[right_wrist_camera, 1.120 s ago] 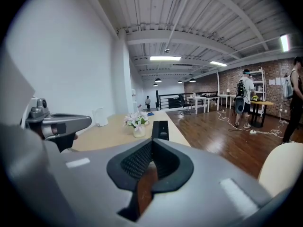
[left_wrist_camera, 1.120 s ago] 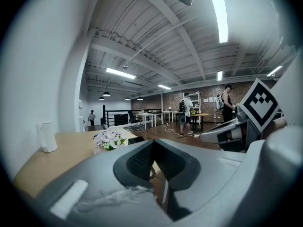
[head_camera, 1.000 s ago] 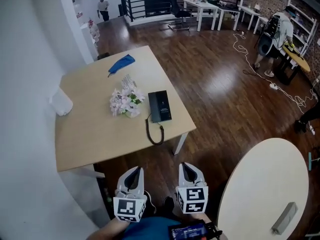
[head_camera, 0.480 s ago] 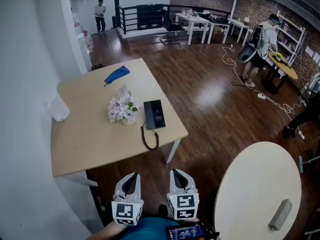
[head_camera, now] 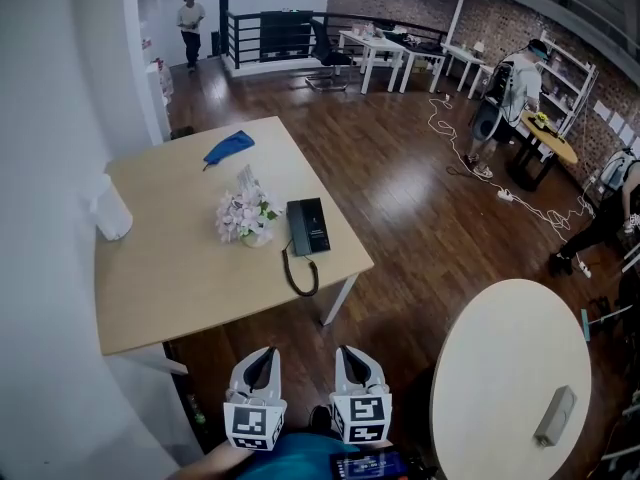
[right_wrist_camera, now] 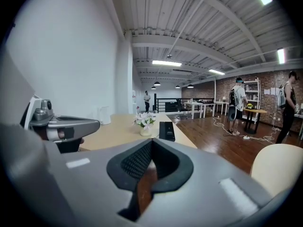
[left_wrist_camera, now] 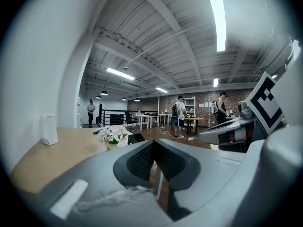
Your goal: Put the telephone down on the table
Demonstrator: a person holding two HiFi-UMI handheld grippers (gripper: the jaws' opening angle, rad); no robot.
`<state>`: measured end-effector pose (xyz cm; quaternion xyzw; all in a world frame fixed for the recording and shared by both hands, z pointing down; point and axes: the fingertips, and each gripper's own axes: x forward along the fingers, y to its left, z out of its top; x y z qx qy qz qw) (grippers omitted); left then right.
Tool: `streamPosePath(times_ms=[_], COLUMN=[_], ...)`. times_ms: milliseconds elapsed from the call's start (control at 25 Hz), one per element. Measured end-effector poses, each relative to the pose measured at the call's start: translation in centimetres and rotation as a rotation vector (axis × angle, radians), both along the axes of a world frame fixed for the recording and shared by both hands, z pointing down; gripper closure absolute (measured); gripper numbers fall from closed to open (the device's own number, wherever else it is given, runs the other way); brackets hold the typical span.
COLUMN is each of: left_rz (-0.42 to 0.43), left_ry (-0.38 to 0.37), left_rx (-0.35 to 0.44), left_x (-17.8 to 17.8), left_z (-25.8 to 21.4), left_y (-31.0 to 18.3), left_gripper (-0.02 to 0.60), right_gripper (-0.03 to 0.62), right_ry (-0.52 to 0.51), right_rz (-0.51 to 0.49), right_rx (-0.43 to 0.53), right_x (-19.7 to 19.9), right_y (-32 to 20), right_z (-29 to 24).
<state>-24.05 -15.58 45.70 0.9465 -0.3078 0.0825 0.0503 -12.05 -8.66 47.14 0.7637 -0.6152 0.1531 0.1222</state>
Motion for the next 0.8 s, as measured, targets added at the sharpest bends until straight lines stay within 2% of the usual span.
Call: streamPosePath(times_ms=[240, 800], left_rz=[0.014, 0.006], left_ry=[0.011, 0.007], left_rx=[0.008, 0.011], left_x=[-0.8, -1.3], left_z=[-0.1, -0.1], left_y=[-0.2, -0.8], left_gripper=[0.571, 0.571], right_gripper=[0.603, 0.603], right_ry=[0.01, 0.011], right_rz=[-0.004, -0.009], right_rx=[0.0, 0.022], right_x=[-1.8, -2.1], right_y=[0.0, -0.8], right_z=[0.3, 0.1])
